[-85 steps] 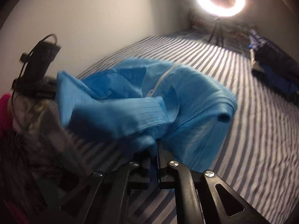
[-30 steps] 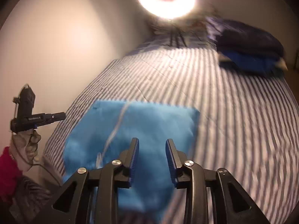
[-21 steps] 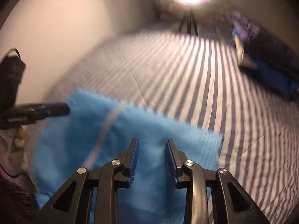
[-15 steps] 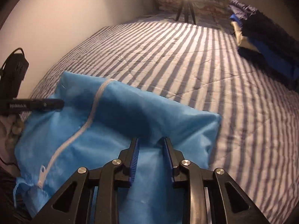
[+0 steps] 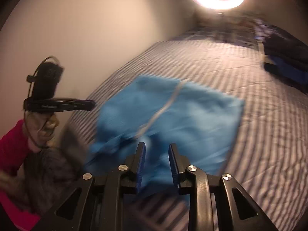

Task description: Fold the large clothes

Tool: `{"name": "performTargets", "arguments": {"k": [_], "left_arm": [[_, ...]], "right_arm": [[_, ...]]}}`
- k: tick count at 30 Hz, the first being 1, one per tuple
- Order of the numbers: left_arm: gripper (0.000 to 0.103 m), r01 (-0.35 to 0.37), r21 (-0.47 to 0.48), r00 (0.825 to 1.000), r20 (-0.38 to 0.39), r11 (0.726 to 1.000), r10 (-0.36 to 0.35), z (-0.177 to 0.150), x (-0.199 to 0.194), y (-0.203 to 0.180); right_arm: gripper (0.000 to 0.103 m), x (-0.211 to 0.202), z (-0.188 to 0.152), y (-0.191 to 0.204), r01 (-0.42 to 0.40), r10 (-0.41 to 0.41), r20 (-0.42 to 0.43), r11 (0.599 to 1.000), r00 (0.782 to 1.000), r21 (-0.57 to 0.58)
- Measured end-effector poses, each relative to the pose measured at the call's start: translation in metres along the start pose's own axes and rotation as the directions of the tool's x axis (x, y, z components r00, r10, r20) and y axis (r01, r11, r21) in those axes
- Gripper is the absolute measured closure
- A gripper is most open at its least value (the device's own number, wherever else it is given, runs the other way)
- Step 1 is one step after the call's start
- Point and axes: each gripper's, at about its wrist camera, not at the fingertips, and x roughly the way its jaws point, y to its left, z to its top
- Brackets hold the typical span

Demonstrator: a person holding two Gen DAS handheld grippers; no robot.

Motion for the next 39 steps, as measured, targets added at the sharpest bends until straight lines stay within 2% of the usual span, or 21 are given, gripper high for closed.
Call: {"name": "performTargets", "arguments": {"k": [5, 11, 15, 19, 23, 26, 28, 30, 31, 34, 38, 39], "left_arm": [[0.086, -0.015, 0.037, 0.998, -0.06, 0.999, 0.017, -0.036, 0.004, -0.013], [0.086, -0.018, 0.131, 0.994, -0.105, 0.991, 0.032, -0.06, 0.014, -0.034], [0.086, -0.061, 0.125, 0.986, -0.145, 0.99, 0.079, -0.066, 0.034, -0.031], [0.086, -0.092, 0.144, 0.985, -0.131, 0.985, 0.112, -0.065, 0.041, -0.033], [0.076, -0.168, 0.198, 0.977, -0.096, 0.966, 0.19, -0.06, 0.05, -0.042], [0.076, -0.226, 0.281, 0.962, -0.085, 0.933, 0.258, -0.065, 0.06, -0.052], [0.076, -0.245, 0.324, 0.954, -0.085, 0.914, 0.286, -0.07, 0.066, -0.055], [0.076, -0.254, 0.338, 0.951, -0.084, 0.906, 0.298, -0.073, 0.07, -0.056], [0.076, -0.256, 0.336, 0.951, -0.081, 0.907, 0.298, -0.073, 0.071, -0.056], [0.076, -0.251, 0.326, 0.954, -0.075, 0.911, 0.29, -0.072, 0.07, -0.054], [0.076, -0.256, 0.312, 0.955, -0.065, 0.915, 0.289, -0.068, 0.069, -0.052], [0.076, -0.258, 0.311, 0.955, -0.064, 0.915, 0.291, -0.068, 0.069, -0.052]], "right_arm": [[0.078, 0.031, -0.014, 0.043, -0.059, 0.049, -0.096, 0.993, 0.994, -0.105], [0.079, 0.077, -0.018, 0.058, -0.092, 0.072, -0.167, 0.989, 0.983, -0.113], [0.079, 0.095, 0.002, 0.061, -0.102, 0.084, -0.156, 0.989, 0.984, -0.106], [0.079, 0.105, 0.032, 0.061, -0.097, 0.086, -0.121, 0.991, 0.989, -0.09], [0.079, 0.128, 0.044, 0.062, -0.051, 0.034, -0.147, 0.993, 0.988, -0.11], [0.078, 0.136, 0.044, 0.056, -0.027, 0.013, -0.153, 0.996, 0.988, -0.089], [0.072, 0.127, 0.041, 0.049, -0.037, 0.028, -0.13, 0.997, 0.991, -0.064], [0.057, 0.121, 0.037, 0.038, -0.026, 0.021, -0.111, 0.998, 0.994, -0.051], [0.055, 0.121, 0.038, 0.033, -0.022, 0.017, -0.108, 0.999, 0.994, -0.042], [0.053, 0.121, 0.042, 0.019, -0.06, 0.061, -0.105, 0.998, 0.993, 0.009], [0.054, 0.128, 0.052, 0.022, -0.181, 0.182, -0.12, 0.983, 0.976, 0.012], [0.063, 0.13, 0.053, 0.025, -0.196, 0.194, -0.13, 0.981, 0.972, 0.002]]}}
